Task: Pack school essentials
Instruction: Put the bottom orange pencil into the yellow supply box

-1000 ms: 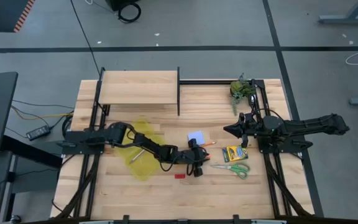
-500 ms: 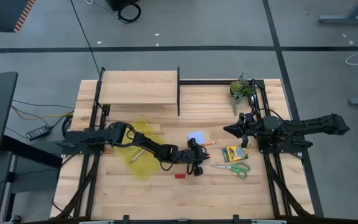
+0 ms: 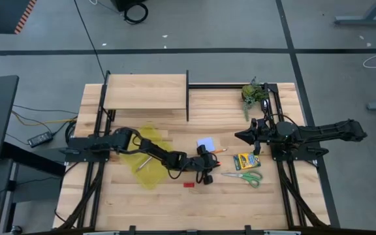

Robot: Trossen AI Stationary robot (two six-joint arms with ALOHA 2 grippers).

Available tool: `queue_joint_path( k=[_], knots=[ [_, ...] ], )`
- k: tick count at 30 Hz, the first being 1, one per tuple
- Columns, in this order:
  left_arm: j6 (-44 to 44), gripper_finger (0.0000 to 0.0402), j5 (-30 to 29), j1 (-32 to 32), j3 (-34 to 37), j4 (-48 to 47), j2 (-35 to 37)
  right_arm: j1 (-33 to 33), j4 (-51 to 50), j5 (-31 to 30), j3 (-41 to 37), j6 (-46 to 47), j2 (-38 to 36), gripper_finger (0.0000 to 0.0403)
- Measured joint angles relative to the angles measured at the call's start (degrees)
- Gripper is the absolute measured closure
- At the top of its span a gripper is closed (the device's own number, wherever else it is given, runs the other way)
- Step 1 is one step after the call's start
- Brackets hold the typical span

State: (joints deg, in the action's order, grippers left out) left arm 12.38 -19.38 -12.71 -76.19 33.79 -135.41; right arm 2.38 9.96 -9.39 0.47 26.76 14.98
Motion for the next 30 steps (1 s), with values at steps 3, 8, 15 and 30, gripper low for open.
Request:
queue_joint_path(
  k=[3, 8, 15, 30],
  knots=[
    [-0.98, 0.0378, 0.07, 0.08, 0.12, -0.88, 0.87, 0.0, 0.0, 0.0, 0.0, 0.0, 0.0, 0.0393],
    [-0.37, 0.0369, 0.09, 0.58, 0.2, -2.15, 2.48, 0.0, 0.0, 0.01, 0.0, 0.0, -0.02, 0.0393],
    [0.52, 0.0374, 1.43, 0.97, -0.64, -3.16, 3.07, 0.01, -0.2, 0.01, 0.0, 0.0, -0.02, 0.0393],
    [0.98, 0.0367, 1.59, 1.3, -9.75, -11.84, 3.2, 0.0, -0.22, 0.0, 0.0, 0.0, -0.02, 0.0393]
  ],
)
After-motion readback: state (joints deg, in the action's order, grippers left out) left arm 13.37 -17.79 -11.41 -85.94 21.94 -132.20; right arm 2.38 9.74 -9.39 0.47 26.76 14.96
